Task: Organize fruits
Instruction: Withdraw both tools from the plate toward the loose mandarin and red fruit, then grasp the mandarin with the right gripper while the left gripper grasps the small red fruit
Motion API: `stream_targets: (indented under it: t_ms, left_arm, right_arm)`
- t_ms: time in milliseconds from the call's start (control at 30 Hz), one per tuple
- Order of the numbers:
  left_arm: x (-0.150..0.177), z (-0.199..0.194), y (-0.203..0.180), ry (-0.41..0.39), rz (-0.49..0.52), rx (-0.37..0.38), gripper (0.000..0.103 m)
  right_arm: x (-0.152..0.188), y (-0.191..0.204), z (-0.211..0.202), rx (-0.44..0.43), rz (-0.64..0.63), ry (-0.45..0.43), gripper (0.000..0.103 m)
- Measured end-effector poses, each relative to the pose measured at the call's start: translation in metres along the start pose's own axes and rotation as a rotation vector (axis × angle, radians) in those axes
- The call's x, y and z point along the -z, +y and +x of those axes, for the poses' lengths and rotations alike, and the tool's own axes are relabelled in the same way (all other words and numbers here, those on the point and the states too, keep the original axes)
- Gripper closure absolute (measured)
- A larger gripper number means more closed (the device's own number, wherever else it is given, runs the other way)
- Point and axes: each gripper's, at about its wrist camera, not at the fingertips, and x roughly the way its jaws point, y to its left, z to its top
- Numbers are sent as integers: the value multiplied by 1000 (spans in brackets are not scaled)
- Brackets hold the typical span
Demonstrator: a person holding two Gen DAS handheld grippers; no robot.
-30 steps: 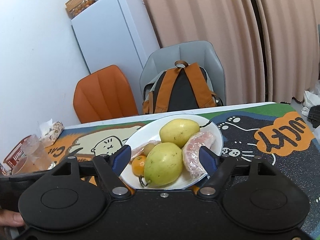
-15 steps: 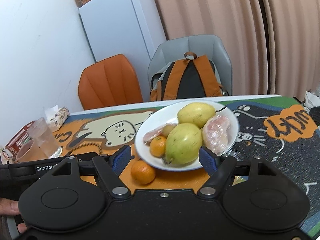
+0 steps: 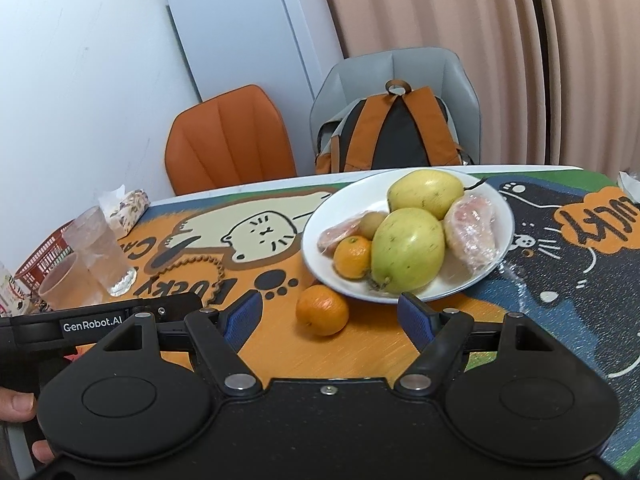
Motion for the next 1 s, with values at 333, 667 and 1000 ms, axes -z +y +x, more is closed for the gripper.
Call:
stream_targets:
  t_ms: [333,667,1000]
  left_arm:
    - [4,1,23,6,-36,-37,11]
    - [1,-2,44,-3,-65,-40,9]
    - [3,0,55,12,-72,-33,9]
  right_arm:
    - [8,8,19,1,16,54,16]
    - [10,14,43,39,48,78,0]
    - [11,23,68,53,73,103,3]
